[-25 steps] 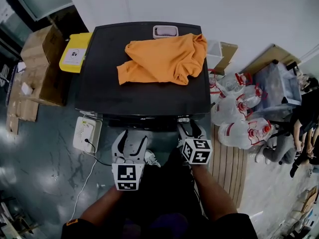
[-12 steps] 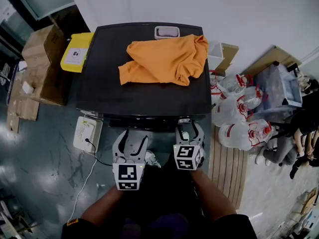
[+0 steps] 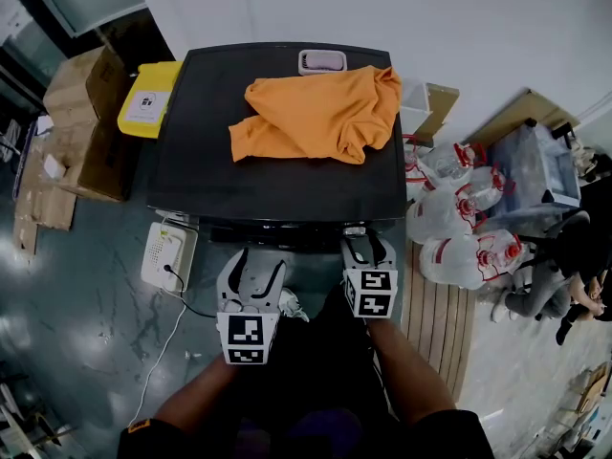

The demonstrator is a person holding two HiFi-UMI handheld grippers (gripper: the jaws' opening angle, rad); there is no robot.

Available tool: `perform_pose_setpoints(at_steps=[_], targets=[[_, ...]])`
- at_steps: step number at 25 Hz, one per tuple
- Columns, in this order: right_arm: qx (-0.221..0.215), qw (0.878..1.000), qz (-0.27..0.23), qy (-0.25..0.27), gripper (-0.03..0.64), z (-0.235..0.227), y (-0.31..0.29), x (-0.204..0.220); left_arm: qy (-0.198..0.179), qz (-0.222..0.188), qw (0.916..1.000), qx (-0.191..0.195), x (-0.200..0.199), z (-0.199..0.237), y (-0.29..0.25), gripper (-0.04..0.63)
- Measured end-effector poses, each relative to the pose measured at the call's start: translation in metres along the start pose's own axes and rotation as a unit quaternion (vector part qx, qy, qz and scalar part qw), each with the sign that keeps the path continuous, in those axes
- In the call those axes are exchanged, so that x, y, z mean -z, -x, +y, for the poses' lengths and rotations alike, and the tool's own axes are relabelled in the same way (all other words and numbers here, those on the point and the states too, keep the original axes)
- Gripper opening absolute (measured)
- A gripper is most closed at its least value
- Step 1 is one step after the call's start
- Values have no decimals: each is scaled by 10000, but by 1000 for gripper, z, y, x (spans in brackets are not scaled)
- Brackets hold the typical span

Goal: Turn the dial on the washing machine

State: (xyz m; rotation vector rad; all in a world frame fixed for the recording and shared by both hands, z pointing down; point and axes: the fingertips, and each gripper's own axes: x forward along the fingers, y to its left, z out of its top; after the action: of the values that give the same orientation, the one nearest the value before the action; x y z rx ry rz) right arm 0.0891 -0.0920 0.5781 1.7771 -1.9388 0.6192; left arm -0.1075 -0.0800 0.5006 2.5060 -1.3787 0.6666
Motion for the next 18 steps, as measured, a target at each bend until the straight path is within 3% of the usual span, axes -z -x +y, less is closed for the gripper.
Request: perform_pose_setpoints(at_steps=[3,6,8,11,15,18], targets=[[-336,9967,-32,-737,259,-4,0,1,4,5,10000,28,0,-2,0,286],[-404,9967,16,-706,259,-4,0,0,1,37,10000,50,1,-3,-2,287],[-314,9985,32,-455,261,-3,1,0,7,50,10000,60,1,-4,-2,287],[-39,9993,47,371,271,3,5,-2,-4,53,10000,62,0,-5,-2,287],[430,9873,112,1528,278,12,5,-6,-12,56,10000,51,0,-5,-3,285],[644,9823,179,1750,275,11,2,-7,3,60,10000,30,1,-3,-2,285]])
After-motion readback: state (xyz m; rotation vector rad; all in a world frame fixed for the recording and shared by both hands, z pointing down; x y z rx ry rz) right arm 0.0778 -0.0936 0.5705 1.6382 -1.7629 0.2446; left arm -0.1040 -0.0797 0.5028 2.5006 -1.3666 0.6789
